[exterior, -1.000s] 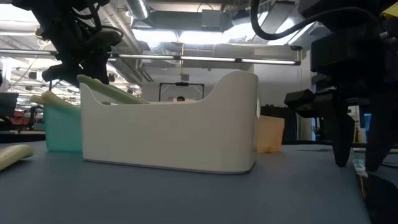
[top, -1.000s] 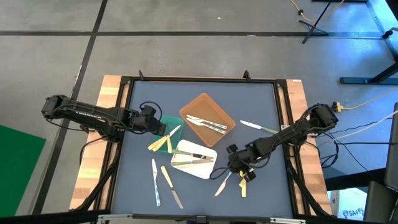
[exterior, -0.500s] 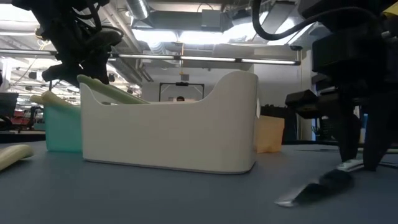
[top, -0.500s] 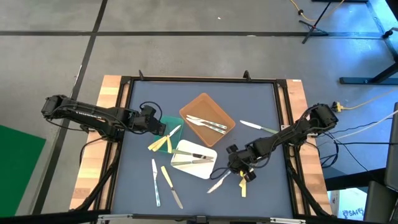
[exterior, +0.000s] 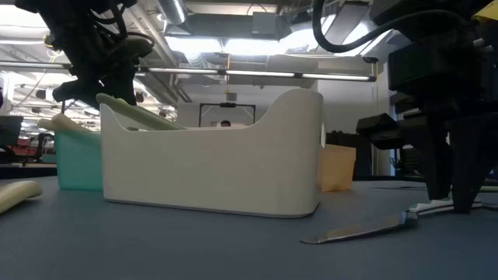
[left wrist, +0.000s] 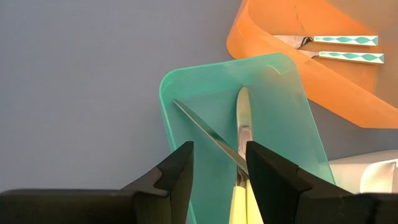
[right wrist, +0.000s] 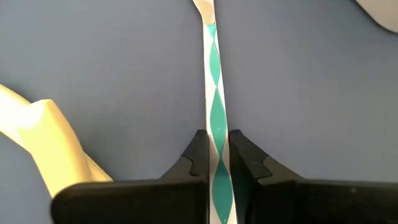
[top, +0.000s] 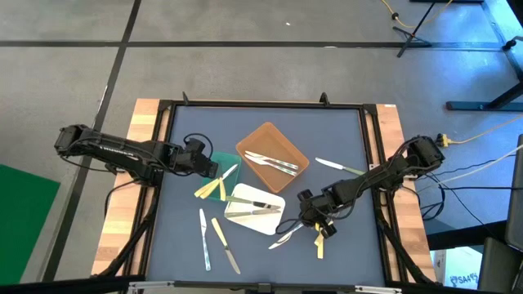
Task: Sort silverware by color (type)
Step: Put the blue table knife into the orange bin
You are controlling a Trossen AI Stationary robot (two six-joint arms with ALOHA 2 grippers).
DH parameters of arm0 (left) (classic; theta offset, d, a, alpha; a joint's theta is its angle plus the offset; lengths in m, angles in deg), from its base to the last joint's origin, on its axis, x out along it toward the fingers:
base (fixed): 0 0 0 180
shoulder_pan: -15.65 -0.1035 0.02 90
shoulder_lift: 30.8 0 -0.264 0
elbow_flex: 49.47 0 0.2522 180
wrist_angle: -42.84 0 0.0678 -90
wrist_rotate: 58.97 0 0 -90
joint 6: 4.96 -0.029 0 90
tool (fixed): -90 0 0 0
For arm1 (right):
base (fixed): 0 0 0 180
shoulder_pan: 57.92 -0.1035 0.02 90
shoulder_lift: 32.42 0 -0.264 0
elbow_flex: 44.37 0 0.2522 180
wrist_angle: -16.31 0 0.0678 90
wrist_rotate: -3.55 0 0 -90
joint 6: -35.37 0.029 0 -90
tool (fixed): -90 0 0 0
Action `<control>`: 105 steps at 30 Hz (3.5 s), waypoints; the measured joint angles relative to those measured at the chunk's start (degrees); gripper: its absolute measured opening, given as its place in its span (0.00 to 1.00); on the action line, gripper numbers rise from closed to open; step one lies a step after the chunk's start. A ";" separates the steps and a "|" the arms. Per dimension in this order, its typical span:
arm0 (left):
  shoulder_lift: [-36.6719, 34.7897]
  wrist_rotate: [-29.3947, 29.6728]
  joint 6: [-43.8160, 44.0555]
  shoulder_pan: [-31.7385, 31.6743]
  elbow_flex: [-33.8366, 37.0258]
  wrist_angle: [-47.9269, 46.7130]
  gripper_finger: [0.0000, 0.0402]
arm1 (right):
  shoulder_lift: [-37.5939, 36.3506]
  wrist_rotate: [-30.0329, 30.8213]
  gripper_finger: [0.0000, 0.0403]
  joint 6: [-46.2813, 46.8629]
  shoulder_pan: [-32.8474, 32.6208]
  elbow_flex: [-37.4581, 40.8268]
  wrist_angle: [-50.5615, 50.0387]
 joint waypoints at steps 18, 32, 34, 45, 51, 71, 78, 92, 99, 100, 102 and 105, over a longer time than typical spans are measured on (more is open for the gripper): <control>0.00 0.00 0.00 0.01 0.00 -0.02 0.35 | 0.39 -0.30 0.04 -0.03 -0.07 -7.16 -8.93; 0.00 -0.02 0.00 0.00 0.00 -0.04 0.35 | 0.14 -0.31 0.04 -0.40 -0.07 -12.85 -18.35; -0.01 -0.02 0.00 0.00 0.00 -0.04 0.35 | 0.13 -0.39 0.04 -1.30 -0.07 -13.98 -20.04; 0.00 -0.02 0.00 0.02 0.00 -0.04 0.35 | 0.07 -1.80 0.04 -5.24 -0.09 -21.68 -28.74; -0.01 -0.02 0.00 0.00 0.00 -0.02 0.35 | 0.04 -1.64 0.04 -9.09 -0.07 -27.09 -32.23; 0.00 9.71 -0.04 0.04 0.02 2.82 0.35 | 0.00 11.46 0.04 2.24 10.53 -33.88 -33.10; 0.00 12.41 -6.98 0.02 0.02 9.89 0.35 | 0.00 17.14 0.04 9.51 17.69 -33.88 -33.16; 0.00 13.08 -22.35 0.04 0.02 21.76 0.35 | 2.03 18.23 0.04 19.95 28.39 -31.61 -28.30; 0.00 12.92 -22.41 0.04 0.02 21.58 0.35 | 2.79 18.18 0.04 18.07 30.47 -27.91 -25.48; 0.00 12.91 -22.42 0.04 0.02 21.59 0.35 | 2.81 18.18 0.04 18.07 30.47 -27.26 -25.18; 0.00 12.88 -22.42 0.04 0.02 21.45 0.35 | 3.10 18.19 0.04 18.05 30.42 -26.06 -22.83; 0.00 12.86 -22.40 0.04 0.02 21.47 0.35 | 3.59 18.19 0.04 17.44 30.41 -24.33 -21.22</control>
